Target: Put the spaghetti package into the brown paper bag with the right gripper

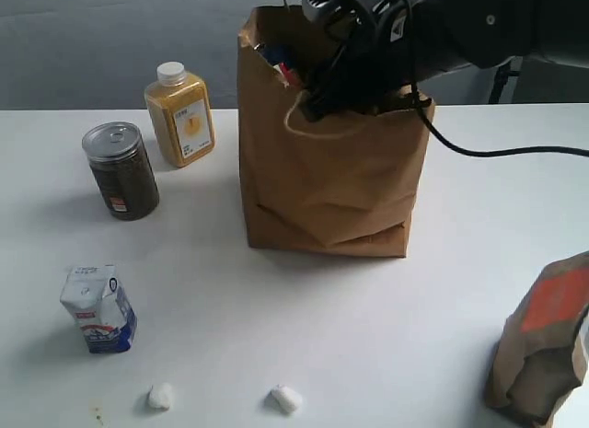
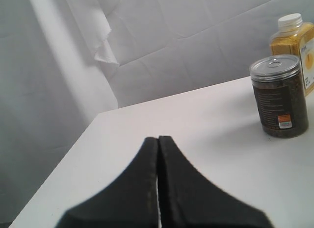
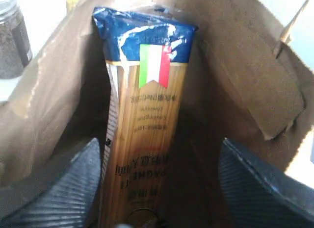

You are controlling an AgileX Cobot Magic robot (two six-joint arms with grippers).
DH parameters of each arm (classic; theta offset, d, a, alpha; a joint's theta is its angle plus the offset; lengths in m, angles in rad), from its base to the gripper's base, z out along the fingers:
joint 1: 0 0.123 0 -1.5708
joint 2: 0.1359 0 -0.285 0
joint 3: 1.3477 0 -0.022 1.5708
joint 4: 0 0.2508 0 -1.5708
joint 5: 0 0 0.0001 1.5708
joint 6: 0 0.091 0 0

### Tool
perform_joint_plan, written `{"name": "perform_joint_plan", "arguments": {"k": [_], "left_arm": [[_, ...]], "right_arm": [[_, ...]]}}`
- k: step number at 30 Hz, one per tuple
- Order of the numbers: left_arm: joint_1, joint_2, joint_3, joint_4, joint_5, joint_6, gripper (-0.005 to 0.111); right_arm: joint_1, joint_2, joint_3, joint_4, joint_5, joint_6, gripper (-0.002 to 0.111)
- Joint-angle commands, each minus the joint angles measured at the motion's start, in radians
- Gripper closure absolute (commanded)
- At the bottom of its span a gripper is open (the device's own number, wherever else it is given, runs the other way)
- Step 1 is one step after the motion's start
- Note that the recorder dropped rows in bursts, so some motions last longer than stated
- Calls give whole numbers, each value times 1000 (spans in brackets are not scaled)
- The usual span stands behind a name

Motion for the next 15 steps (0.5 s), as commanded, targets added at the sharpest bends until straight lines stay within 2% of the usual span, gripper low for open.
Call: {"name": "perform_joint_plan", "arguments": {"k": [1,5,9,10,15], "left_arm": [[-2,2,5,-5,-3,-4,107],[-2,2,5,-5,-3,-4,107],[-2,2,5,-5,-3,-4,107],[-2,2,5,-5,-3,-4,107],[-2,2,5,-5,-3,-4,107]], "right_arm": [[31,-116,-6,-13,-66,-5,51],[58,-250,-6,-30,-112,47,72],[40,-349,28,-176,-55,252,105],[24,-377,50,-187,-48,270,108],[-50,-534,226,-178,-68,280,108]]}}
